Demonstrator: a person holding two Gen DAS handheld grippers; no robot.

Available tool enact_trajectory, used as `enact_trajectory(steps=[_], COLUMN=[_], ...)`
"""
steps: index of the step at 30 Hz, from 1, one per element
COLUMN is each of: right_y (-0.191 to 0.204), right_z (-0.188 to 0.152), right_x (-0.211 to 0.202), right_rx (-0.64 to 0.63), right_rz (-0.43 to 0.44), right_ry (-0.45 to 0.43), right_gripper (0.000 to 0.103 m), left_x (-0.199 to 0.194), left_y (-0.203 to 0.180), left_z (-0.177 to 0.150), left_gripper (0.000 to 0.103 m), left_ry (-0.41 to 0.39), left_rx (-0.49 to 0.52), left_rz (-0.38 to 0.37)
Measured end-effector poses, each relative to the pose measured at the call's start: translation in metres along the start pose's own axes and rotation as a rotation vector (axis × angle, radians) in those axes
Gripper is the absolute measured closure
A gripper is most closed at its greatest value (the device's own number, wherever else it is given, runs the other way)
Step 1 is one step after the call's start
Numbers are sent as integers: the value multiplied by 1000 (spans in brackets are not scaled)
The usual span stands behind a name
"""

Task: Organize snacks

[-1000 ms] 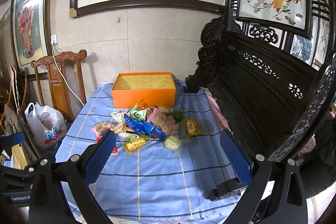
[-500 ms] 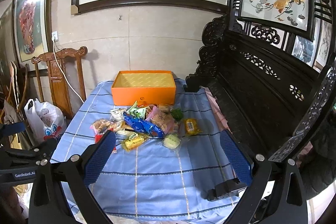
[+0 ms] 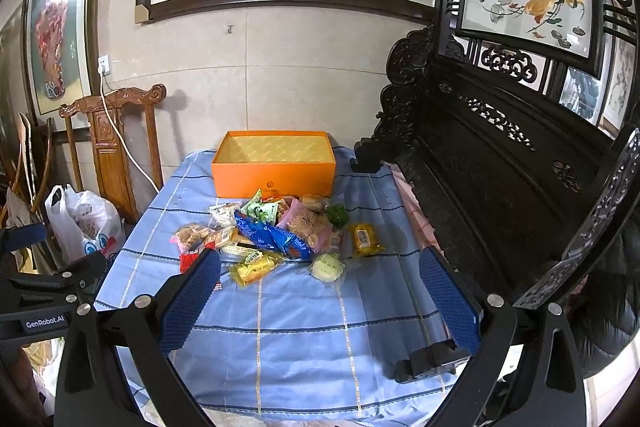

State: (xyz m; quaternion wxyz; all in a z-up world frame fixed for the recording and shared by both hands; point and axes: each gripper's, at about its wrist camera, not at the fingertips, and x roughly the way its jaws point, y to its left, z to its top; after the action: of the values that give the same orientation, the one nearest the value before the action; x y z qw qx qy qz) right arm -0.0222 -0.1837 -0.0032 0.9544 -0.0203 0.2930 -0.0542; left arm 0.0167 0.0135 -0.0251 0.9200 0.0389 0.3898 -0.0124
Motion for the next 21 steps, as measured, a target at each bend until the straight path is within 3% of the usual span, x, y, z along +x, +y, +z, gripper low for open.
enact_trajectory(steps=[21], right_y=[15], right_z=[-7], right_x=[7], right_rx=[0], right_rz=[-14], right_ry=[23], right_gripper=[4], left_x=[16], left_y=[18], left_z=[-3], left_gripper=[4], left_ry=[27], left_rx=[-11], left_rz=[-26])
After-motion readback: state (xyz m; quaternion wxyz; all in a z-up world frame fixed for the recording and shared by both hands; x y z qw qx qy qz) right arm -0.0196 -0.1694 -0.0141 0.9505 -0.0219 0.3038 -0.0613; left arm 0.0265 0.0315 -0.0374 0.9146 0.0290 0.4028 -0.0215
